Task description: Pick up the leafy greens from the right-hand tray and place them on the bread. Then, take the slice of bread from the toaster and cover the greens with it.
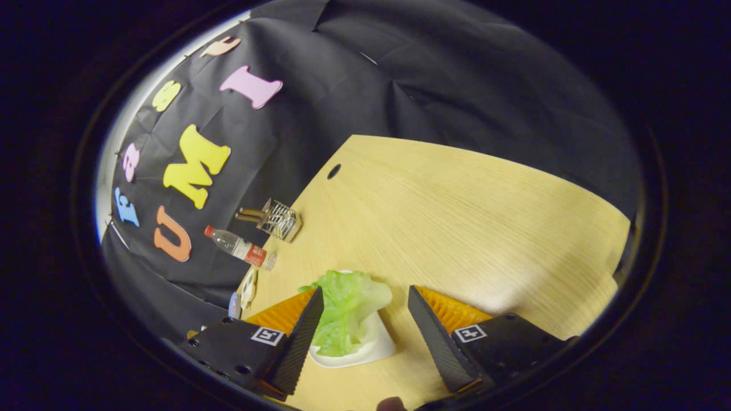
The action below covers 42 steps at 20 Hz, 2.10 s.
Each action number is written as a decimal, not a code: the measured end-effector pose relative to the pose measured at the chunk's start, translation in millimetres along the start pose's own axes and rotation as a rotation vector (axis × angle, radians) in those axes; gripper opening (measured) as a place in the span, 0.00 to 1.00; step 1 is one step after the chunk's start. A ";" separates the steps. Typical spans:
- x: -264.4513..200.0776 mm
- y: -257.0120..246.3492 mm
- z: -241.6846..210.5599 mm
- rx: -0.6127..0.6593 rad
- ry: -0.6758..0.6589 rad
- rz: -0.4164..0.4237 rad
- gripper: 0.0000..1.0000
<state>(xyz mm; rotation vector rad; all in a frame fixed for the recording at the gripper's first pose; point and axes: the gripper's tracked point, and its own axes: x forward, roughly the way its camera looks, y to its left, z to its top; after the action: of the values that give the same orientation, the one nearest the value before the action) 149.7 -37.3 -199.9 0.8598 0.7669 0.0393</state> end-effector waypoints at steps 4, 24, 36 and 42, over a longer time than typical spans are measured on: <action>9.0 -0.6 0.0 0.005 0.022 -0.024 0.80; -64.1 130.9 -10.4 -0.143 -0.069 0.231 0.00; -31.2 284.5 -194.4 -0.271 0.183 0.432 0.00; -14.7 286.1 -223.9 -0.237 0.224 0.445 0.00</action>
<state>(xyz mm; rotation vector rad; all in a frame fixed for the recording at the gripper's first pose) 74.8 298.9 -83.4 0.7917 0.7488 0.6186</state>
